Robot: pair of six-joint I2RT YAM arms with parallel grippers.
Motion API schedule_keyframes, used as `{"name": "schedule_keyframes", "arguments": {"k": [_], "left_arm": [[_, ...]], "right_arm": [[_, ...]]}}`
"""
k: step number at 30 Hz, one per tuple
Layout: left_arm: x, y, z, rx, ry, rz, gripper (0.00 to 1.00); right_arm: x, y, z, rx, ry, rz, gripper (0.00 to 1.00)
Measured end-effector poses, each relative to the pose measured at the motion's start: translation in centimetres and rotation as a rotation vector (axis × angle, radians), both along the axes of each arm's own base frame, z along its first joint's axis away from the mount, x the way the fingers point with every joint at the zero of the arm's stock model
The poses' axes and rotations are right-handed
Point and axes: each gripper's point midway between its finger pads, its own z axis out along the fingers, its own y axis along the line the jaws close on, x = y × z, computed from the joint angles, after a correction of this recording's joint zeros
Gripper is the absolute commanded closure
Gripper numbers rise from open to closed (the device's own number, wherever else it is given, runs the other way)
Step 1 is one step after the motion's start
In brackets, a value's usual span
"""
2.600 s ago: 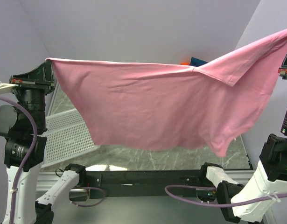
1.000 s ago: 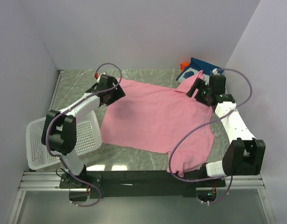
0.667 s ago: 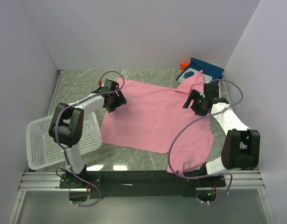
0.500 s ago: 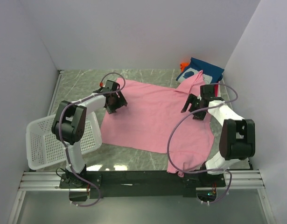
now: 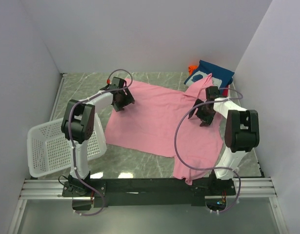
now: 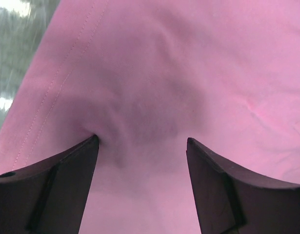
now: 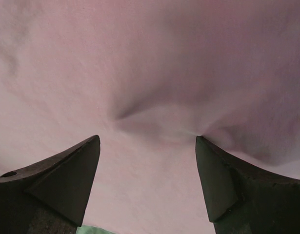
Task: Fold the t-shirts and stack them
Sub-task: Fold the tshirt
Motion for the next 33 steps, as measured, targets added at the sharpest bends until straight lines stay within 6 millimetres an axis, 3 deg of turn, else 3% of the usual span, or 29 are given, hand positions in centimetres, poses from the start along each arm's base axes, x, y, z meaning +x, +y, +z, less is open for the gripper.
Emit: {"name": "schedule_keyframes", "arguments": {"k": [7, 22, 29, 33], "left_arm": [[3.1, -0.4, 0.2, -0.023, -0.031, -0.013, 0.21], [10.6, -3.3, 1.1, -0.100, -0.161, -0.119, 0.21], [11.0, -4.0, 1.2, -0.113, -0.185, -0.163, 0.21], [10.4, -3.8, 1.4, -0.116, -0.196, -0.171, 0.21]], "right_arm": [[3.3, -0.5, 0.0, -0.005, 0.030, -0.041, 0.15], [10.2, -3.4, 0.4, -0.041, 0.016, -0.135, 0.15], [11.1, -3.5, 1.2, -0.040, -0.013, -0.125, 0.15], [10.1, -3.2, 1.6, -0.051, -0.017, -0.096, 0.15]]}}
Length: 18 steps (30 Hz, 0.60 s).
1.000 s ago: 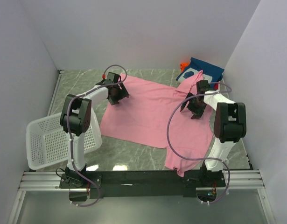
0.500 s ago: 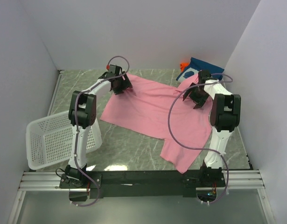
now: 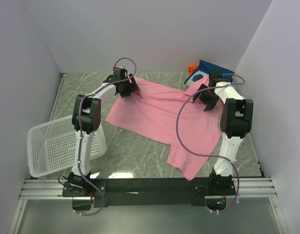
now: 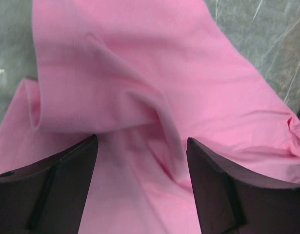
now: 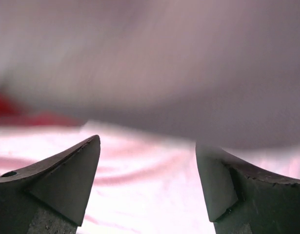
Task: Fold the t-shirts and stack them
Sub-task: Fold the tshirt
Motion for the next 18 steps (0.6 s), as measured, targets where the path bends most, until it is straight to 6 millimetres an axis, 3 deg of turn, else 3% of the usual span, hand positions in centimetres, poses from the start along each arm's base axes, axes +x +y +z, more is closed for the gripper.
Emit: {"name": "schedule_keyframes", "arguments": {"k": [4, 9, 12, 14, 18], "left_arm": [[-2.3, 0.7, 0.8, 0.005, 0.017, 0.001, 0.21], [-5.0, 1.5, 4.0, -0.007, -0.021, 0.005, 0.21], [-6.4, 1.8, 5.6, -0.021, -0.046, 0.008, 0.21], [-7.3, 1.9, 5.6, -0.025, -0.041, 0.011, 0.21], [-9.2, 2.2, 3.4, -0.010, 0.013, 0.010, 0.21]], "right_arm": [[-1.3, 0.9, 1.7, -0.016, -0.026, 0.041, 0.15], [-4.0, 4.2, 3.5, -0.023, -0.065, 0.130, 0.15], [-5.8, 6.0, 2.9, -0.009, -0.047, 0.177, 0.16], [-7.4, 6.9, 1.8, 0.002, -0.015, 0.203, 0.16], [-9.9, 7.5, -0.3, 0.014, 0.059, 0.220, 0.16]]}}
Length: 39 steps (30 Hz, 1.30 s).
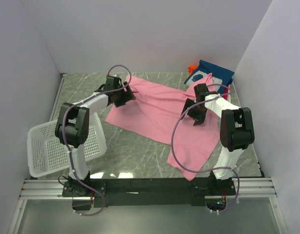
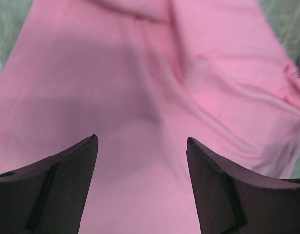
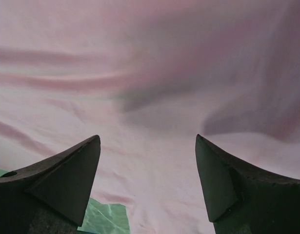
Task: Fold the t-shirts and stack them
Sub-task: Fold the tshirt
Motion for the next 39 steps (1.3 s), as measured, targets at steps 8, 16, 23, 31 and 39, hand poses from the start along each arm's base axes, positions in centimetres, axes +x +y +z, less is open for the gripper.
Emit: {"name": "schedule_keyframes", "arguments": {"k": [8, 16, 23, 31, 39], "left_arm": [[-2.0, 0.4, -2.5, 0.019, 0.083, 0.016, 0.21], [-0.2, -0.1, -4.1, 0.010, 0.107, 0.042, 0.22], [2.2, -0.9, -4.2, 0.000, 0.097, 0.044, 0.21], [5.3, -2.8, -3.9, -0.045, 0.066, 0.004, 0.21], [8.4, -4.7, -3.5, -0.090, 0.030, -0.047, 0.21]], "right_arm": [[-1.0, 0.0, -1.4, -0.004, 0.047, 0.002, 0.15], [-0.2, -0.5, -1.6, 0.004, 0.083, -0.018, 0.15], [0.7, -1.5, -1.6, 0.030, 0.107, -0.066, 0.16], [3.8, -2.6, -1.5, 0.022, 0.123, -0.097, 0.15], [7.7, -3.6, -1.4, 0.005, 0.117, -0.120, 0.16]]}}
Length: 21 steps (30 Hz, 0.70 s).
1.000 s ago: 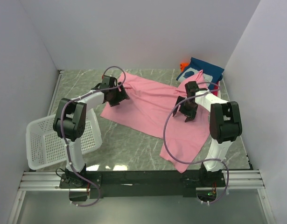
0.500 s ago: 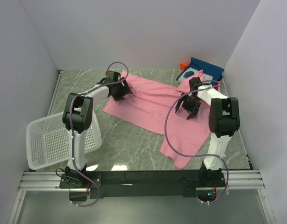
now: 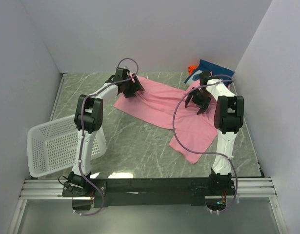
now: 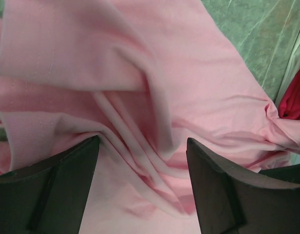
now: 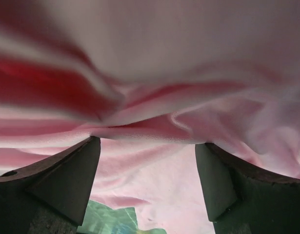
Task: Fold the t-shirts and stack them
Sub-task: Fold the tshirt
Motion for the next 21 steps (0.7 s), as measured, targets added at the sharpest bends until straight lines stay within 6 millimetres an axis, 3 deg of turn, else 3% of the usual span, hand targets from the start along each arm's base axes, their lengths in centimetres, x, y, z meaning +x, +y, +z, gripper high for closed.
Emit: {"name": "schedule_keyframes", "arguments": {"k": [7, 13, 17, 21], "left_arm": [[-0.7, 0.9, 0.1, 0.043, 0.004, 0.013, 0.21], [-5.5, 6.4, 0.6, 0.215, 0.101, 0.190, 0.21], [-6.5, 10.1, 1.4, 0.311, 0.144, 0.336, 0.26], [-8.1, 13.1, 0.1, 0.401, 0.230, 0.435, 0.30]], "right_arm": [[2.3, -0.8, 0.3, -0.010, -0.022, -0.010, 0.16], [3.0, -1.2, 0.9, 0.012, -0.047, -0.008, 0.16], [3.3, -1.0, 1.1, 0.023, -0.063, -0.005, 0.16], [3.5, -0.8, 1.2, 0.032, -0.073, 0.001, 0.16]]}}
